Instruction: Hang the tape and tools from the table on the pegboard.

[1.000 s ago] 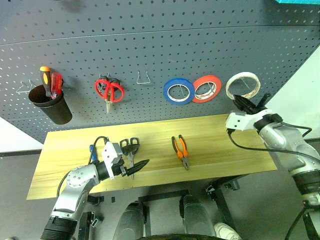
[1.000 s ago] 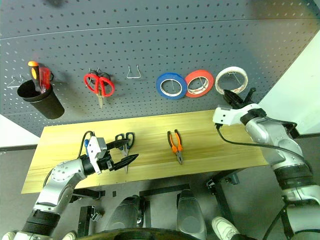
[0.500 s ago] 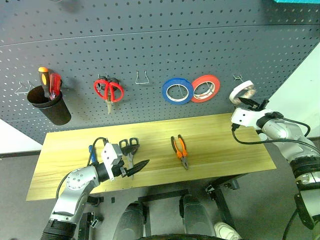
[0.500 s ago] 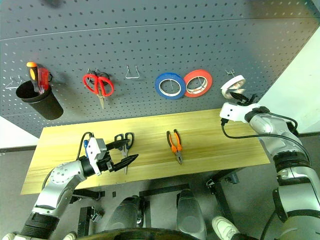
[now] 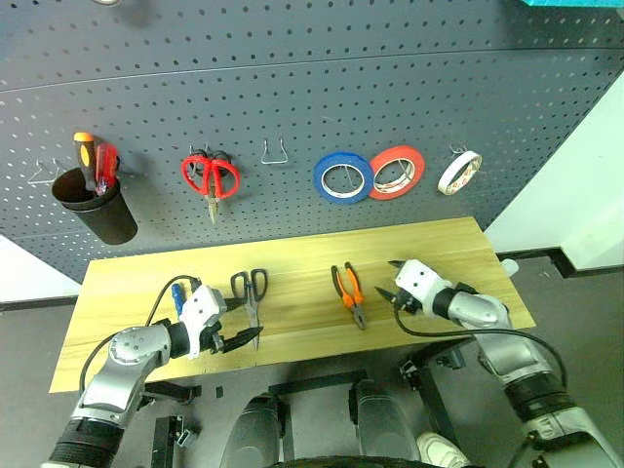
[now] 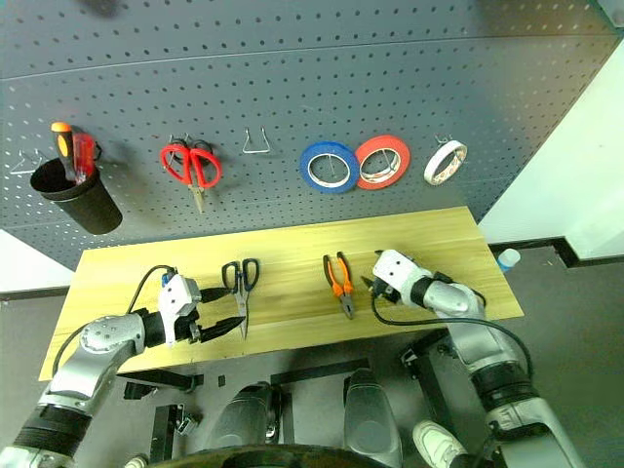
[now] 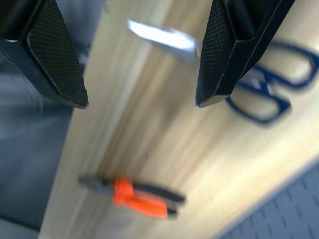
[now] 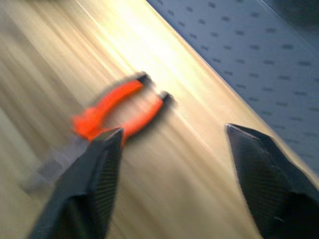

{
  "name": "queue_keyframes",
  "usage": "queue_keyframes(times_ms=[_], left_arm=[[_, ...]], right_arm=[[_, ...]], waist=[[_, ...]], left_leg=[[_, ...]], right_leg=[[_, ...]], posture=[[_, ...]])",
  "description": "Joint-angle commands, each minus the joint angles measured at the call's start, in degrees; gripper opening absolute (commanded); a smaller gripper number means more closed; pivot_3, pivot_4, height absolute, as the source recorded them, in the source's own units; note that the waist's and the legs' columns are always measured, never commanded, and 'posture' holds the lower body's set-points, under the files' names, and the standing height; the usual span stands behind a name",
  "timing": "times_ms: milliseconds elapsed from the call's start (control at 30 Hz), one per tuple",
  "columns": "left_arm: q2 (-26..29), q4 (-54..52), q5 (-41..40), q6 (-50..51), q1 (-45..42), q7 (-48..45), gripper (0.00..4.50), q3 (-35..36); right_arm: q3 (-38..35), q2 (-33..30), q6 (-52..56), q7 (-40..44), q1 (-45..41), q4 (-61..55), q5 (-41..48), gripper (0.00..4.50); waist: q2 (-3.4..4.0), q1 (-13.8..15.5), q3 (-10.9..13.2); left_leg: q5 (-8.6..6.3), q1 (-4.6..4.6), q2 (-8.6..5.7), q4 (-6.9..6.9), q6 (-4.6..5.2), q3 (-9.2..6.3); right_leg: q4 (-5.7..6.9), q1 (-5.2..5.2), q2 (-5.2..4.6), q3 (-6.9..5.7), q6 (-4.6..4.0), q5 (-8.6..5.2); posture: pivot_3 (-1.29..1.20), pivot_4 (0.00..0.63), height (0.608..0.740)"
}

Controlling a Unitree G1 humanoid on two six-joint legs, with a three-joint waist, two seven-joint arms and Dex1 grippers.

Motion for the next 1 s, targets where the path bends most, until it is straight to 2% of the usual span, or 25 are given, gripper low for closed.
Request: queue_keyframes(times_ms=[33,133,267,433,733,1000], left_arm=[[-0.05,3.36,0.24,-1.42,-4.03,-2.50,3.58,-0.48],[-0.11,6.18,0.92,-2.42,-6.33,-4.01,3.58,-0.64],[0.18,9.58,2.38,-3.88,-9.41,-5.39,3.58,-1.10],[-0.16,11.76,2.12,-4.74,-11.27,-6.16,3.58,-0.74],[-1.38,11.28,0.28,-4.66,-10.46,-6.35,3.58,0.76],[-2.86,9.57,-1.79,-3.52,-9.73,-5.85,3.58,2.38]], right_arm=[[1.68,2.39,13.50,1.27,-1.54,-3.41,1.10,4.46],[3.02,5.01,20.95,0.07,-2.88,-4.29,0.46,4.46],[3.24,12.07,34.30,-5.17,-6.69,-3.46,0.51,4.46],[3.13,17.76,42.94,-10.05,-10.80,-1.42,0.20,4.46],[1.07,23.75,47.13,-19.79,-16.59,8.49,-0.87,4.46],[-1.76,27.61,47.43,-24.20,-19.22,16.83,0.24,4.46]], waist=[[0.00,0.24,0.00],[0.00,0.01,0.00],[0.00,-0.38,0.00],[0.00,-0.16,0.00],[0.01,-0.31,0.00],[0.01,-0.55,0.00]], left_leg=[[0.00,-0.04,0.00,-0.01,0.00,-0.01],[0.00,-0.11,0.00,-0.09,0.00,-0.01],[0.00,-0.14,0.00,-0.19,-0.01,0.02],[0.00,-0.14,0.01,-0.18,-0.01,0.01],[0.00,-0.19,0.00,-0.21,-0.01,0.00],[0.00,-0.20,0.00,-0.22,-0.01,0.00]], right_leg=[[-0.02,-0.03,0.00,-0.02,-0.01,0.01],[-0.03,-0.14,0.00,-0.02,-0.15,0.11],[-0.01,-0.27,0.01,-0.01,-0.10,0.10],[0.10,-0.31,0.01,-0.01,-0.09,0.10],[0.12,-0.39,0.00,-0.01,0.11,0.17],[0.17,-0.44,0.01,-0.01,0.14,0.18]], posture=[[-0.11,0.146,0.733],[-0.11,0.147,0.733],[-0.12,0.149,0.733],[-0.12,0.152,0.733],[-0.12,0.150,0.733],[-0.11,0.149,0.733]])
